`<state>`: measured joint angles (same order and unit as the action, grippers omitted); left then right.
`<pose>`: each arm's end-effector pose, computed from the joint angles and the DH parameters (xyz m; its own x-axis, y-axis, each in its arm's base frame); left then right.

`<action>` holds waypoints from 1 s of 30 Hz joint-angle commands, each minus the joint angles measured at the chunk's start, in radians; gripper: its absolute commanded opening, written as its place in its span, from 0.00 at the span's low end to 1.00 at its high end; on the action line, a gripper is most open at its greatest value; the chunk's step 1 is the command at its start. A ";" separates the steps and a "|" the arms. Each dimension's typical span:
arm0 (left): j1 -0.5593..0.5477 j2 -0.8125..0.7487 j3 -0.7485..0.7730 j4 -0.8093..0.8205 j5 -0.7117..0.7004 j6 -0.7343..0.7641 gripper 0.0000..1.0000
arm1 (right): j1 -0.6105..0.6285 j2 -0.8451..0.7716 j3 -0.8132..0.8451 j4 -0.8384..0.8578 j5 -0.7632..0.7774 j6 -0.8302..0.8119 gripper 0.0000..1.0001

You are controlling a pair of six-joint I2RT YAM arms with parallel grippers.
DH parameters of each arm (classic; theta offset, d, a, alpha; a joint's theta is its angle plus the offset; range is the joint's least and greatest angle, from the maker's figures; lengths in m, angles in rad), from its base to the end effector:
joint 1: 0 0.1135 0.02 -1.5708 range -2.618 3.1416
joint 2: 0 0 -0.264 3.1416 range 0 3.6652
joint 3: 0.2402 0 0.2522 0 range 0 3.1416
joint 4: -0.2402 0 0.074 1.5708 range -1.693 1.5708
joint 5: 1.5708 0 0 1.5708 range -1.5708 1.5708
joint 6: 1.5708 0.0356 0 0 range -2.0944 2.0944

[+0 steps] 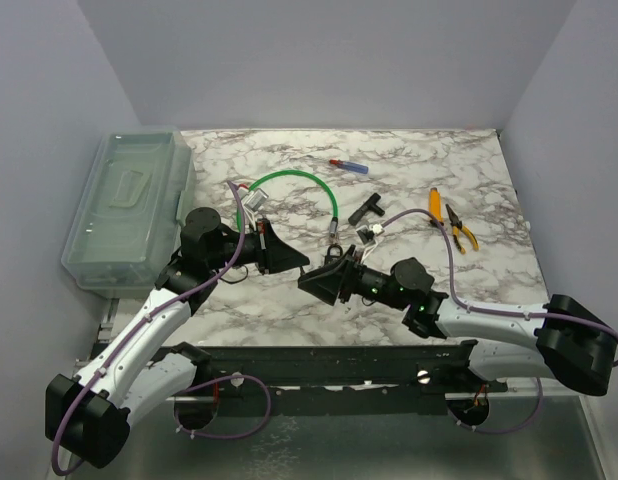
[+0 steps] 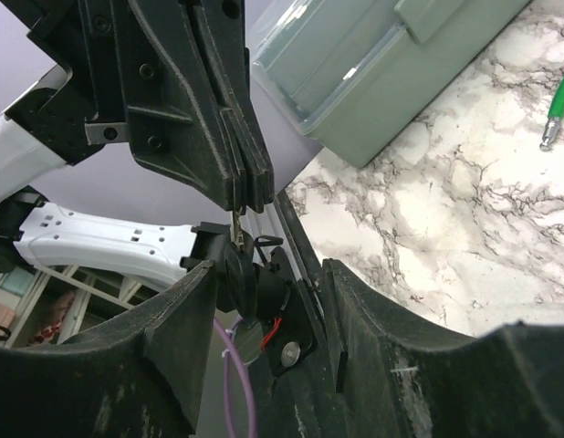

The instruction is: Unlock with the key

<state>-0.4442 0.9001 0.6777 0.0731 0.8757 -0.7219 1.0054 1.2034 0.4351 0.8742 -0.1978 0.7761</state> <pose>0.1723 -0.1123 0.3104 -0.7358 -0.1185 -0.6667 0.6325 0.2313 -0.7392 0.1287 0.2159 0.2443 -0.6129 0.3161 -0.7242 -0.7052 0.1946 0.6818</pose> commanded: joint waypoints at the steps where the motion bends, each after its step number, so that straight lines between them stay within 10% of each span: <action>1: 0.007 -0.009 0.005 0.003 0.002 0.016 0.00 | -0.009 0.004 0.023 0.019 -0.058 -0.028 0.52; 23: 0.007 -0.010 0.007 -0.015 -0.009 0.022 0.00 | -0.023 0.014 0.028 0.064 -0.101 -0.010 0.38; 30: 0.007 -0.007 0.006 -0.016 -0.013 0.024 0.00 | -0.024 0.026 0.021 0.080 -0.101 -0.002 0.16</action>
<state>-0.4442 0.9001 0.6777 0.0647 0.8738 -0.7136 0.9871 1.2171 0.4389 0.9142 -0.2787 0.7708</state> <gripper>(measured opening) 0.017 0.232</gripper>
